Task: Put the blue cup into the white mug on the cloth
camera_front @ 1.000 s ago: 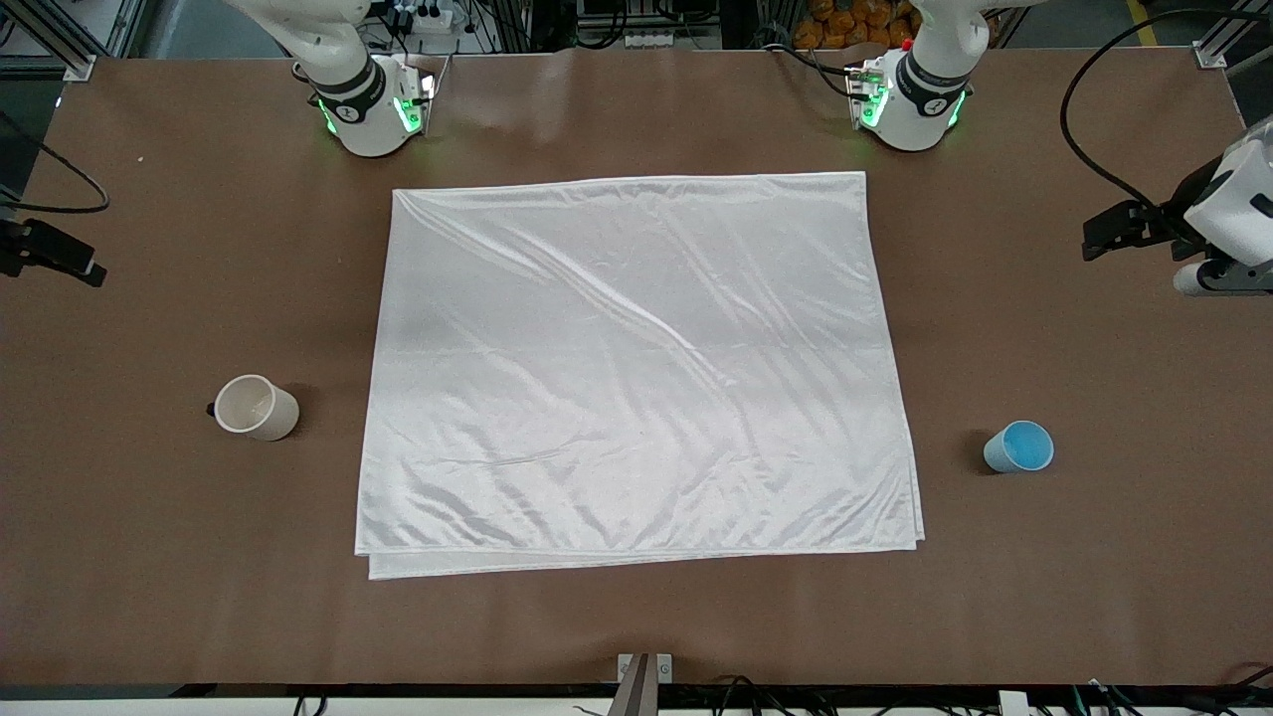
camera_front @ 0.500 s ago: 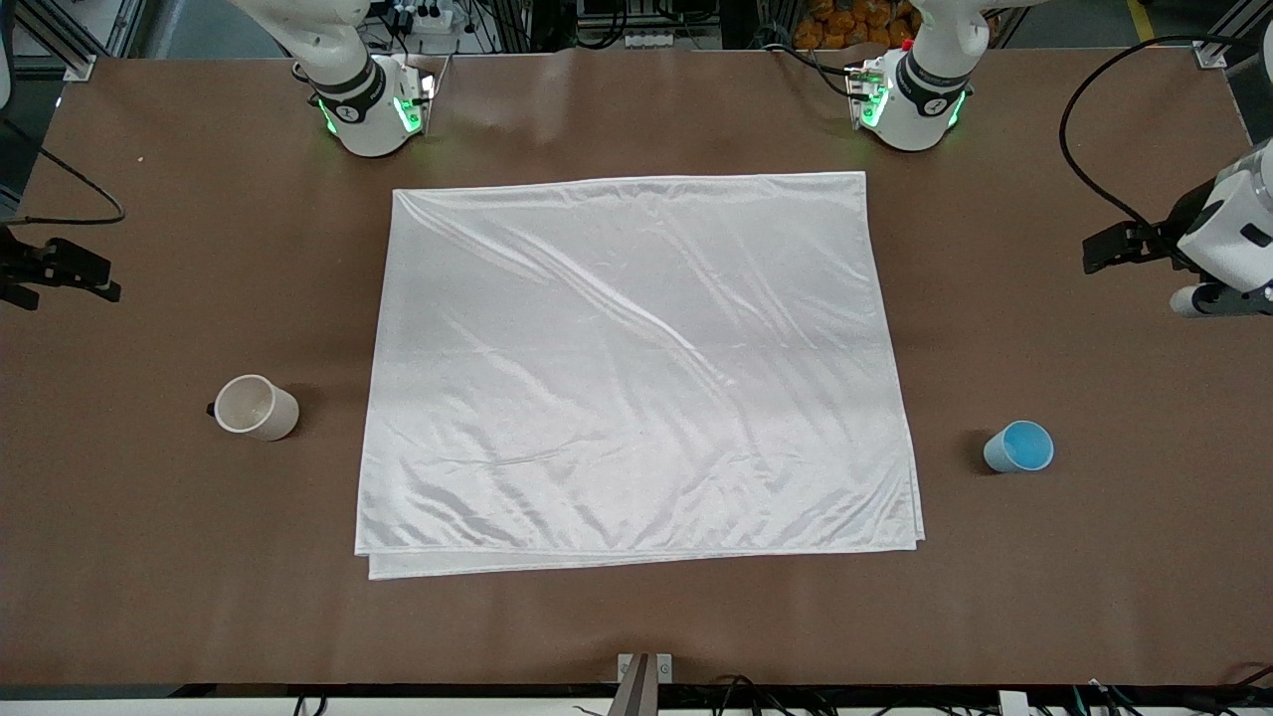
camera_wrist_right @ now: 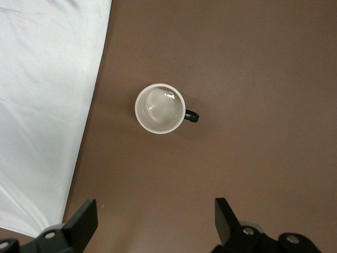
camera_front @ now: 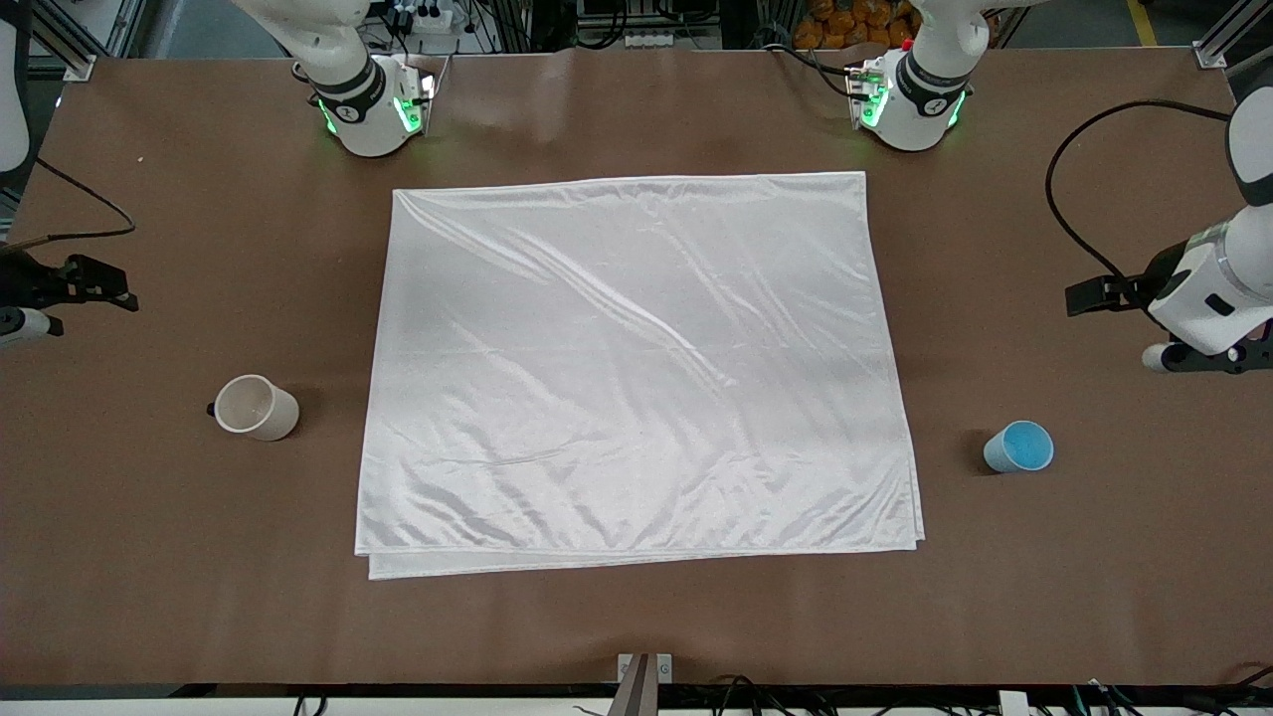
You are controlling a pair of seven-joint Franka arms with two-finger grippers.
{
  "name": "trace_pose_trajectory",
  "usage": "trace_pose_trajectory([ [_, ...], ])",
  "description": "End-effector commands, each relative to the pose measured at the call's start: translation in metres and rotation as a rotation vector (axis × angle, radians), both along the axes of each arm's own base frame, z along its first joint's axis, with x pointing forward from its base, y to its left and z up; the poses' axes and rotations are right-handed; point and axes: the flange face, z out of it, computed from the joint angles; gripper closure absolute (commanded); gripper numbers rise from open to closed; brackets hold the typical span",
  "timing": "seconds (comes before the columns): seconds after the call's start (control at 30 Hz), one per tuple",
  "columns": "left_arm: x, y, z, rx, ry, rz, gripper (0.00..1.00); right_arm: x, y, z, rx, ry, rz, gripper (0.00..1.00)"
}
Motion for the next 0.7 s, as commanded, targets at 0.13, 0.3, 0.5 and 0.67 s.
trace_pose_trajectory([
  [0.13, 0.028, 0.009, -0.035, 0.016, -0.017, 0.003, 0.00, 0.002, -0.005, -0.028, 0.008, -0.007, 0.157, 0.02],
  [0.3, 0.039, 0.022, -0.057, 0.012, -0.018, 0.016, 0.00, 0.000, -0.007, -0.042, 0.009, -0.019, 0.228, 0.02],
  [0.5, 0.049, 0.031, -0.078, 0.008, -0.037, 0.023, 0.00, 0.001, -0.013, -0.058, 0.013, -0.031, 0.322, 0.02],
  [0.67, 0.058, 0.033, -0.097, 0.006, -0.052, 0.021, 0.00, 0.007, -0.016, -0.074, 0.022, -0.030, 0.408, 0.02],
])
